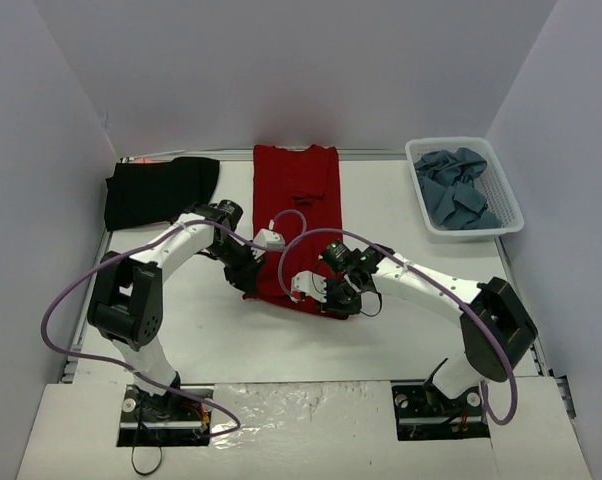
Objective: Fold and stack the t-shirts
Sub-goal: Grab the bottom of the folded rectangular tshirt with both arms, then fold the folded rectangular tshirt in 1/3 of the way
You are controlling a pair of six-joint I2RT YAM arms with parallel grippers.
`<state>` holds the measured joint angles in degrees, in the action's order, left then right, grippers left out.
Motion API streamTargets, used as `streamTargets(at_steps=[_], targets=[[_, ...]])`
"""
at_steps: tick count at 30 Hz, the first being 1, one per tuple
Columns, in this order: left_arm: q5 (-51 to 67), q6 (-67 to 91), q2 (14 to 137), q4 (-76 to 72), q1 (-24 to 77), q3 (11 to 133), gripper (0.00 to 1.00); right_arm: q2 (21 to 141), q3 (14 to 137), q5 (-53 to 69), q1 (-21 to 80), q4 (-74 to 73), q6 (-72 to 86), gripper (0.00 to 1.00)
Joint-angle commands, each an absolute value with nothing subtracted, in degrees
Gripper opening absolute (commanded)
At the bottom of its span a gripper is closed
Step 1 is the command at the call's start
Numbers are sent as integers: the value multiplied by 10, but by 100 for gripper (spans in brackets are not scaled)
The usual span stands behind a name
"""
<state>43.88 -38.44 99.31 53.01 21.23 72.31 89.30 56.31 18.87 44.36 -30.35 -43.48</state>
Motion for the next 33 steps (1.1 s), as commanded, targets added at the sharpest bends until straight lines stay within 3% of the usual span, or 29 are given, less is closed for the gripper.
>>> streamTargets(at_steps=[1, 14, 24, 33], targets=[[444, -446, 947, 617, 210, 757, 2, 833, 588, 196, 448, -392, -426, 0], [452, -514, 831, 794, 277, 798, 2, 774, 714, 292, 448, -575, -469, 0], [452, -492, 808, 789, 291, 806, 2, 781, 741, 301, 437, -601, -512, 0], [429, -456, 877, 731, 256, 845, 2, 858, 812, 297, 316, -563, -549, 0]])
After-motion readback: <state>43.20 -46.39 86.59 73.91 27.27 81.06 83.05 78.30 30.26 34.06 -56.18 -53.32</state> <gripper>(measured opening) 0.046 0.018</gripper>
